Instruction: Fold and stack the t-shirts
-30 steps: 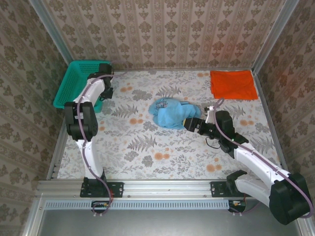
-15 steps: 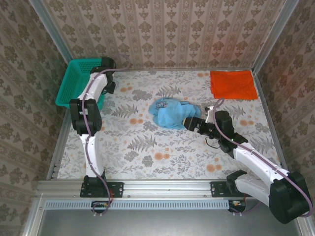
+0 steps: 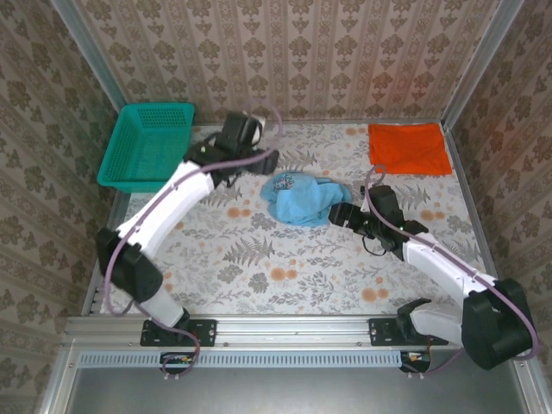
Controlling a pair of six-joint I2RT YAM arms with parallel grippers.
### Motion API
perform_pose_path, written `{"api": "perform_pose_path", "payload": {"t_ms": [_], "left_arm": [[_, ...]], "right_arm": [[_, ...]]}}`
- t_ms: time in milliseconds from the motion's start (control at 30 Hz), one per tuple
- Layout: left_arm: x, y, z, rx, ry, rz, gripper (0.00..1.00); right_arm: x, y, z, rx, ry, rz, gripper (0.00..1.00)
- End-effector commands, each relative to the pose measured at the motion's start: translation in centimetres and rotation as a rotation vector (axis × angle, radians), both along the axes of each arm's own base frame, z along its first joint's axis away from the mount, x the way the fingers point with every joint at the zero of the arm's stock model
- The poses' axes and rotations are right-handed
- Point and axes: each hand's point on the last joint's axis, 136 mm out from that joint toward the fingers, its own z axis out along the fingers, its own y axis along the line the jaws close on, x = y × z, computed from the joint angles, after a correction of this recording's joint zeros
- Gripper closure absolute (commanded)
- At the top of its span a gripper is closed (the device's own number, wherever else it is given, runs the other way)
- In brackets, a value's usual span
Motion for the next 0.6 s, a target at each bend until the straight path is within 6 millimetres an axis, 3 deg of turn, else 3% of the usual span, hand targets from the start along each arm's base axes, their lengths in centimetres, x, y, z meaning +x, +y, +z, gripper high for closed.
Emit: {"api": "perform_pose_path", "payload": {"t_ms": [0, 100, 200, 267, 367, 433, 567], "left_arm": [[-3.2, -3.2, -6.3, -0.251, 0.255, 0.009, 0.14], [-5.6, -4.4, -9.8, -0.253, 0.330, -0.022, 0.12], [-6.1, -5.4, -12.4, -0.269, 0.414, -0.028, 0.14], [-5.8, -6.3, -13.4, -0.293, 0.434, -0.035, 0.19], [-5.0, -6.8, -14.1, -0.294, 0.433, -0.035, 0.43], [-4.5, -7.2, -14.4, -0.295, 0.436, -0.042, 0.49], [-3.6, -7.5, -14.2, -0.289, 0.423, -0.042, 0.75]], "right_arm": [[0.9, -2.4, -0.6, -0.012, 0.058, -0.105, 0.22], [2.4, -3.1, -0.5, 0.042, 0.039, -0.143, 0.25], [4.1, -2.1, -0.5, 0.075, 0.027, -0.104, 0.27], [5.0, -1.8, -1.8, 0.059, 0.071, -0.091, 0.32], [6.4, -1.5, -3.3, 0.073, 0.119, -0.074, 0.41], [7.5, -0.5, -3.5, 0.107, 0.113, -0.032, 0.46], [9.6, 0.4, -3.9, 0.100, 0.121, 0.021, 0.59]]}}
